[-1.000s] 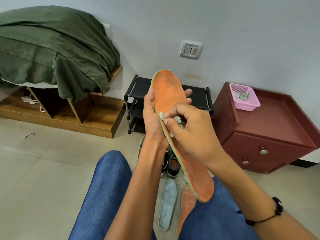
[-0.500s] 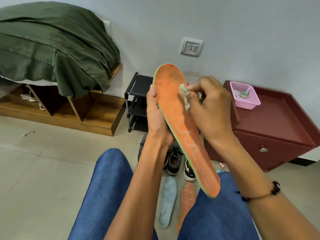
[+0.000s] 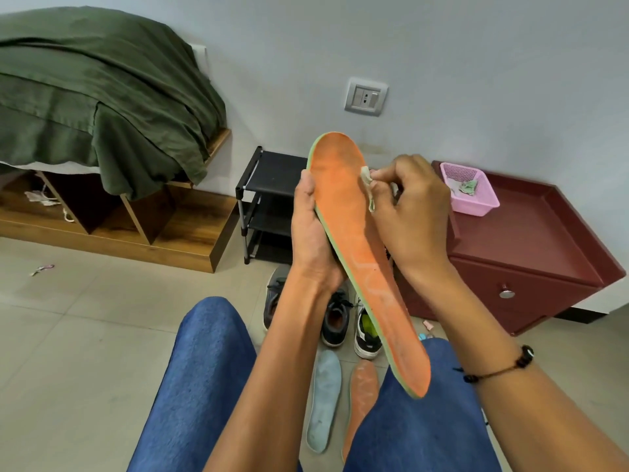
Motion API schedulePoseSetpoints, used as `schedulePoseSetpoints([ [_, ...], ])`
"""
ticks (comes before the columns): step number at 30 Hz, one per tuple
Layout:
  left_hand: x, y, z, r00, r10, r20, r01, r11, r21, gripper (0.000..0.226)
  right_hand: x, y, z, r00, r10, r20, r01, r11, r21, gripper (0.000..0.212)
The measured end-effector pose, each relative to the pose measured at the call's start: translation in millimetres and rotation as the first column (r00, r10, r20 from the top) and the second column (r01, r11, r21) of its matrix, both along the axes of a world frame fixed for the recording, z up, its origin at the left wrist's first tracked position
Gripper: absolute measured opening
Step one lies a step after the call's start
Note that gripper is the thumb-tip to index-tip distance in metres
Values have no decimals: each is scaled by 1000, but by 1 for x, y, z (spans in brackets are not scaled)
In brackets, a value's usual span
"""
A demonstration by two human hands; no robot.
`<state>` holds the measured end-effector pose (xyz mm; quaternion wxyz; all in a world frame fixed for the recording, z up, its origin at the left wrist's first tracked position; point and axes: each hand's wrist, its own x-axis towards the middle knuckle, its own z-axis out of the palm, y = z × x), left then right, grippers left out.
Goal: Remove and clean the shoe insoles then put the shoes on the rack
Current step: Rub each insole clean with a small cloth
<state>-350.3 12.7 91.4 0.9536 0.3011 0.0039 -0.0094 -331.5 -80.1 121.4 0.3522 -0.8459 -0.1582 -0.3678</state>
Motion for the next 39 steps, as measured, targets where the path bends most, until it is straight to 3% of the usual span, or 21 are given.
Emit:
schedulePoseSetpoints([
  [3, 0, -1, -1, 1000, -8, 3, 8, 998, -58, 63, -26, 20, 4, 977, 193, -86, -182, 975, 125, 5],
  [6, -3, -3, 1, 999, -25, 21, 27, 997, -71, 66, -38, 37, -4, 967, 243, -72, -241, 970, 31, 9],
  [9, -3, -4, 5, 998, -2, 57, 7, 996, -85, 61, -22, 30, -4, 983, 184, -1, -184, 982, -36, 14],
  [13, -4, -9, 6, 997, 68, 34, -68, 998, -6, 53, 4, 12, -2, 993, 2, 115, 21, 981, -195, 20],
  [16, -2, -6, 4, 997, 76, 2, -76, 997, 20, 51, 18, 1, 4, 992, -94, 80, 100, 991, -89, 6],
  [19, 2, -4, 1, 997, 67, 31, -66, 997, -36, 49, 4, 9, 11, 999, 2, 48, -6, 997, 82, 5],
  [23, 1, -4, 0, 997, 58, 54, -55, 997, -51, 52, -29, 40, -1, 980, 195, 47, -195, 981, -2, 10],
  [26, -1, -2, 0, 993, 112, 28, -112, 994, -1, 48, -10, 28, -5, 990, 35, 135, -19, 993, -118, 18],
  [29, 2, -4, -5, 998, 55, 41, -56, 998, 13, 56, 9, 9, -5, 986, -76, 151, 103, 978, -183, 16],
  [34, 3, 0, -7, 1000, 23, 20, -22, 1000, -22, 68, 12, -5, -1, 995, -87, 44, 84, 994, 69, 4],
  [39, -1, -3, -6, 995, 88, 43, -85, 994, -66, 45, -20, 43, -5, 991, 121, 64, -125, 990, 59, 10],
])
